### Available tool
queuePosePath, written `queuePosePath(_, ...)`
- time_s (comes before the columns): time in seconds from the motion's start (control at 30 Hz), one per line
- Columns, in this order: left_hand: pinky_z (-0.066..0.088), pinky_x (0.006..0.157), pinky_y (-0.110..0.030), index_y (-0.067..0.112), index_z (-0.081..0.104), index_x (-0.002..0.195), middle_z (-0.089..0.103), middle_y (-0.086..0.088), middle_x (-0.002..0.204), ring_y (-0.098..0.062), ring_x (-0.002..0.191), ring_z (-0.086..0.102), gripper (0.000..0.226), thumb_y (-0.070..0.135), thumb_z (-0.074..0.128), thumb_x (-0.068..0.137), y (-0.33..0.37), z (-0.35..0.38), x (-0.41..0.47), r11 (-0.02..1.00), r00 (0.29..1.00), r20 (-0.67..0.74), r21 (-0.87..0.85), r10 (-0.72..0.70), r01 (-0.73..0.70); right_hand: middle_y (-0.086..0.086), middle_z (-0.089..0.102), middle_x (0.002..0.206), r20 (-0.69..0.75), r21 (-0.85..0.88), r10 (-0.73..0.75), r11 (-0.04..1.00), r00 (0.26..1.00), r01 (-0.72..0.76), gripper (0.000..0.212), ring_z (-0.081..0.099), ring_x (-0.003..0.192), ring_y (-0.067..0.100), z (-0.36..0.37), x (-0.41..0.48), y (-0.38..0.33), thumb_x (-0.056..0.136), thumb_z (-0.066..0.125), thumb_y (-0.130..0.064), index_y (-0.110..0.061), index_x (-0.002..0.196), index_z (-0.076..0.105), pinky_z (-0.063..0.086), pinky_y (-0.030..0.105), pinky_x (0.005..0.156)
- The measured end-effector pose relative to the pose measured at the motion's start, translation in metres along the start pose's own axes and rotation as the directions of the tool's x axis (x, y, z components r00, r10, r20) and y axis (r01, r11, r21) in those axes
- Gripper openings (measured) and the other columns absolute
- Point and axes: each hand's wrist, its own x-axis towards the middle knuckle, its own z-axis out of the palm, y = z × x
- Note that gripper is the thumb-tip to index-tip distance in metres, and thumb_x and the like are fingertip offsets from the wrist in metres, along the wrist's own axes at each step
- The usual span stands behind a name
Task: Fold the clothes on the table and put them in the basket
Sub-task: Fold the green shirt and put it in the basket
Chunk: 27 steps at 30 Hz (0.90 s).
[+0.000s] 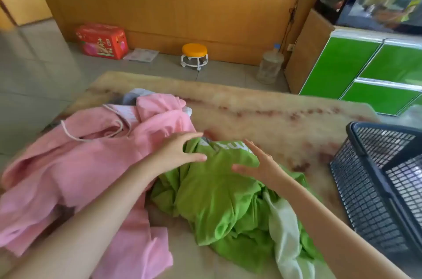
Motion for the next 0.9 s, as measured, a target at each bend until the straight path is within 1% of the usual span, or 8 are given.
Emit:
queuePosePath(0.1, 0.021, 0.117, -0.034, 0.027, 0.056, 0.128, 0.048, 0.010, 0.139, -0.002, 0.129, 0.036, 0.064, 0.049, 0.075, 0.071, -0.009, 0.020, -0.013, 0.994, 0.995, -0.034, 0.046, 0.098, -0.096, -0.016, 0.020, 0.155, -0.043, 0.024, -0.076, 0.997, 0.996, 0.077, 0.110, 0.014, 0.145, 0.014, 0.014, -0.010, 0.008, 0.045, 0.065, -0.078, -0.046, 0.143, 0.029, 0.017, 0.047, 0.118)
queuePosePath(0.23, 0.025, 0.112, -0.023, 0.024, 0.059, 0.125, 0.051, 0.007, 0.137, -0.002, 0.128, 0.040, 0.047, 0.040, 0.067, 0.081, -0.013, 0.035, -0.045, 0.986, 0.983, -0.095, -0.038, 0.157, -0.161, -0.016, 0.033, 0.149, -0.034, 0.137, -0.145, 0.979, 0.989, 0.149, 0.072, 0.027, 0.138, 0.006, 0.025, -0.044, 0.016, 0.070, 0.071, -0.049, -0.039, 0.137, 0.045, 0.023, 0.024, 0.110)
queuePosePath(0.37, 0.024, 0.107, -0.018, 0.029, 0.058, 0.126, 0.047, 0.010, 0.140, 0.002, 0.127, 0.038, 0.058, 0.052, 0.063, 0.074, -0.008, 0.039, -0.081, 0.985, 0.987, -0.016, -0.054, 0.163, -0.164, -0.015, 0.043, 0.143, -0.009, 0.124, -0.185, 0.975, 0.983, 0.185, 0.057, 0.035, 0.131, -0.001, 0.031, -0.082, 0.020, 0.076, 0.072, -0.038, -0.038, 0.129, 0.051, 0.027, 0.013, 0.100)
queuePosePath(0.43, 0.022, 0.106, -0.016, 0.031, 0.055, 0.129, 0.043, 0.012, 0.143, 0.005, 0.127, 0.034, 0.061, 0.050, 0.069, 0.072, -0.008, 0.045, -0.096, 0.987, 0.986, 0.026, -0.021, 0.162, -0.162, -0.016, 0.045, 0.139, -0.026, 0.062, -0.203, 0.977, 0.979, 0.205, 0.061, 0.035, 0.127, -0.004, 0.035, -0.095, 0.023, 0.077, 0.075, -0.030, -0.035, 0.132, 0.050, 0.024, 0.007, 0.096)
queuePosePath(0.5, 0.019, 0.108, -0.017, 0.033, 0.050, 0.133, 0.036, 0.013, 0.147, 0.004, 0.130, 0.029, 0.071, 0.047, 0.076, 0.069, -0.008, 0.050, -0.107, 0.987, 0.986, 0.060, 0.035, 0.154, -0.156, -0.017, 0.045, 0.137, -0.045, 0.019, -0.214, 0.976, 0.976, 0.215, 0.068, 0.033, 0.126, -0.005, 0.039, -0.105, 0.021, 0.075, 0.078, -0.028, -0.037, 0.135, 0.048, 0.024, 0.008, 0.097)
queuePosePath(0.63, 0.018, 0.115, -0.028, 0.033, 0.047, 0.136, 0.030, 0.012, 0.149, -0.005, 0.137, 0.025, 0.085, 0.043, 0.084, 0.061, -0.016, 0.061, -0.109, 0.973, 0.981, 0.061, 0.136, 0.182, -0.189, -0.018, 0.042, 0.139, -0.088, -0.052, -0.263, 0.964, 0.961, 0.259, 0.074, 0.028, 0.135, 0.008, 0.048, -0.109, 0.021, 0.070, 0.082, -0.029, -0.046, 0.132, 0.046, 0.023, 0.031, 0.113)
queuePosePath(0.8, 0.036, 0.105, -0.036, 0.023, 0.074, 0.086, 0.060, 0.014, 0.122, -0.007, 0.117, 0.051, 0.014, 0.025, 0.079, 0.073, -0.010, 0.066, -0.095, 0.967, 0.948, -0.198, 0.095, 0.250, -0.235, -0.016, 0.040, 0.142, -0.109, -0.216, -0.382, 0.910, 0.918, 0.353, 0.069, 0.022, 0.132, 0.008, 0.055, -0.097, 0.016, 0.068, 0.082, -0.035, -0.045, 0.128, 0.050, 0.017, 0.030, 0.113)
queuePosePath(0.9, 0.046, 0.095, -0.030, 0.021, 0.072, 0.077, 0.070, 0.020, 0.095, 0.001, 0.097, 0.063, 0.012, 0.032, 0.075, 0.075, 0.005, 0.060, -0.085, 0.965, 0.946, -0.235, -0.084, 0.224, -0.249, -0.021, 0.051, 0.121, -0.192, -0.241, -0.416, 0.898, 0.889, 0.368, 0.051, 0.036, 0.124, 0.008, 0.055, -0.085, 0.011, 0.069, 0.082, -0.031, -0.029, 0.117, 0.066, 0.027, 0.025, 0.107)
